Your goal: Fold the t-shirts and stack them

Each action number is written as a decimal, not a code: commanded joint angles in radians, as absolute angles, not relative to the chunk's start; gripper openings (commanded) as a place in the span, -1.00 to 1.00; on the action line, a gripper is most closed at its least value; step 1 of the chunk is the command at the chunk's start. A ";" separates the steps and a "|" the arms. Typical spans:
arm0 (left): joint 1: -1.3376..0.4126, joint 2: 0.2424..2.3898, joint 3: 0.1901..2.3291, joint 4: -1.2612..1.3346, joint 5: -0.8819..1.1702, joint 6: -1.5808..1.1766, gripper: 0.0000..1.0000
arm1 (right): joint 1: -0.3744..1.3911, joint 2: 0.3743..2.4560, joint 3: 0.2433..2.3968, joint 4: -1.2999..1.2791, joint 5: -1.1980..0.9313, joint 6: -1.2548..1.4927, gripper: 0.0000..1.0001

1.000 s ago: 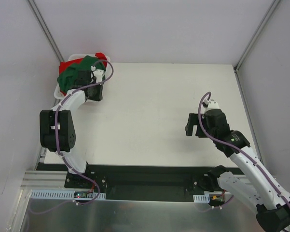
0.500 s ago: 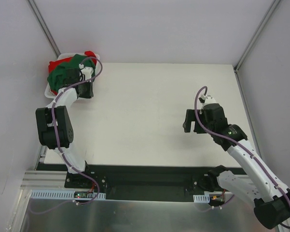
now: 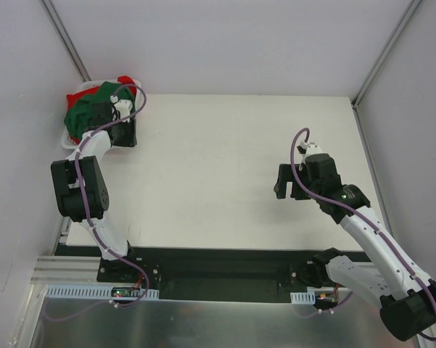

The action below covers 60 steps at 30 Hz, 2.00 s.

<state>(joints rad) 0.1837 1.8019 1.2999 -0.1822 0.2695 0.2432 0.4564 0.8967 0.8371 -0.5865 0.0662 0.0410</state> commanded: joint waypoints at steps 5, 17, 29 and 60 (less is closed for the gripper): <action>0.193 1.769 1.292 -0.236 0.296 0.152 0.99 | 0.443 0.874 0.855 -0.560 0.046 0.034 0.93; 0.084 1.577 1.276 -0.256 0.279 0.136 0.99 | 0.440 0.848 0.821 -0.548 0.026 0.057 0.93; 0.087 1.600 1.315 -0.252 0.031 0.152 0.99 | 0.440 0.836 0.798 -0.548 0.021 0.055 0.93; 0.221 1.830 1.529 -0.192 0.146 0.150 0.37 | 0.423 0.977 0.836 -0.518 0.009 0.023 0.93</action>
<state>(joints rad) 0.2234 1.8030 1.4792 -0.2234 0.1177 0.1455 0.4324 0.9653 0.7910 -0.5488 0.0158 0.0406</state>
